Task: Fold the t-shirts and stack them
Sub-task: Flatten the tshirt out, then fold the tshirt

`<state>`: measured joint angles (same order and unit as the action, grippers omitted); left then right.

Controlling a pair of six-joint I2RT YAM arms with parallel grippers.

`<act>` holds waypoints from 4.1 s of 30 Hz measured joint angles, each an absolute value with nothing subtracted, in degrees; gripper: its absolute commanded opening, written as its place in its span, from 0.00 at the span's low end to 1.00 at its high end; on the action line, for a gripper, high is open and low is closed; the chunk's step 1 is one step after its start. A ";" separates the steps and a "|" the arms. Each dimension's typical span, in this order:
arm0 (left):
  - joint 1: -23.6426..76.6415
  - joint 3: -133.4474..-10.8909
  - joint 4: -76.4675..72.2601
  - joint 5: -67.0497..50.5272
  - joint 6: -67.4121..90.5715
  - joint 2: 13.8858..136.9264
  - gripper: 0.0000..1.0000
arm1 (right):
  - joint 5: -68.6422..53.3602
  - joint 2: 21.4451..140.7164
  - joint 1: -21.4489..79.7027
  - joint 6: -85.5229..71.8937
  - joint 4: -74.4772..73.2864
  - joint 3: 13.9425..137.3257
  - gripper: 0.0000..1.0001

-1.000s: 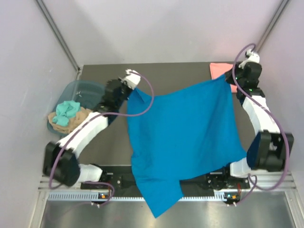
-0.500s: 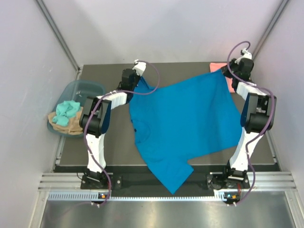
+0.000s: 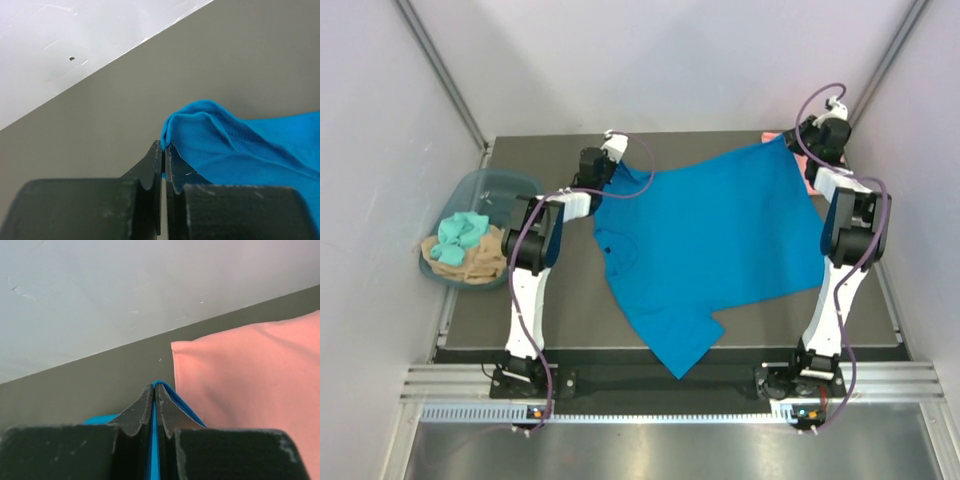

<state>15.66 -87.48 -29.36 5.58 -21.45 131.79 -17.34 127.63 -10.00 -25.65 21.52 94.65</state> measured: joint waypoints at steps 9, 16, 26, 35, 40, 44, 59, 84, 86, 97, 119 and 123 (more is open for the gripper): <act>15.73 -81.45 -24.36 3.66 -19.14 123.31 0.00 | -18.63 129.73 -11.86 -26.55 20.12 96.49 0.00; 16.23 -81.62 -13.41 0.19 -15.92 113.62 0.00 | -20.36 129.75 -14.48 -26.63 19.14 97.56 0.00; 17.67 -81.52 0.19 -2.61 -11.64 108.49 0.00 | -21.32 128.53 -16.27 -26.59 17.10 94.72 0.00; 19.00 -74.37 8.27 -5.39 -6.31 99.35 0.00 | -21.12 124.84 -17.17 -26.59 14.83 88.36 0.00; 20.45 -71.48 9.58 -5.43 -5.19 95.11 0.00 | -20.88 121.03 -17.47 -26.50 13.65 85.06 0.00; 22.13 -67.31 11.07 -5.96 -4.36 92.66 0.00 | -20.62 119.02 -17.61 -26.02 13.47 83.29 0.00; 27.42 -59.88 16.78 -4.47 -4.05 82.06 0.00 | -19.70 115.87 -18.94 -23.66 9.04 79.07 0.00; 35.48 -49.17 19.66 -4.71 -2.44 81.36 0.00 | -18.83 114.43 -21.17 -23.70 6.85 74.72 0.00; 35.94 -48.93 19.94 -4.10 -2.20 81.38 0.00 | -18.72 114.39 -21.23 -23.73 6.33 74.59 0.00; 37.52 -48.93 21.56 1.28 -1.39 82.00 0.00 | -18.94 112.68 -21.93 -24.27 4.43 72.77 0.00; 40.71 -48.71 23.57 6.52 -0.89 81.49 0.08 | -18.33 108.97 -22.70 -26.76 2.28 68.64 0.27; 41.45 -48.71 24.38 6.74 0.19 81.54 0.17 | -14.76 108.97 -23.49 -26.57 -3.64 70.30 0.36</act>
<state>41.45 -48.71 24.38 6.74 0.19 81.54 -14.76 108.97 -23.49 -26.57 -3.64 70.30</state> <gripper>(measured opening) 0.154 0.323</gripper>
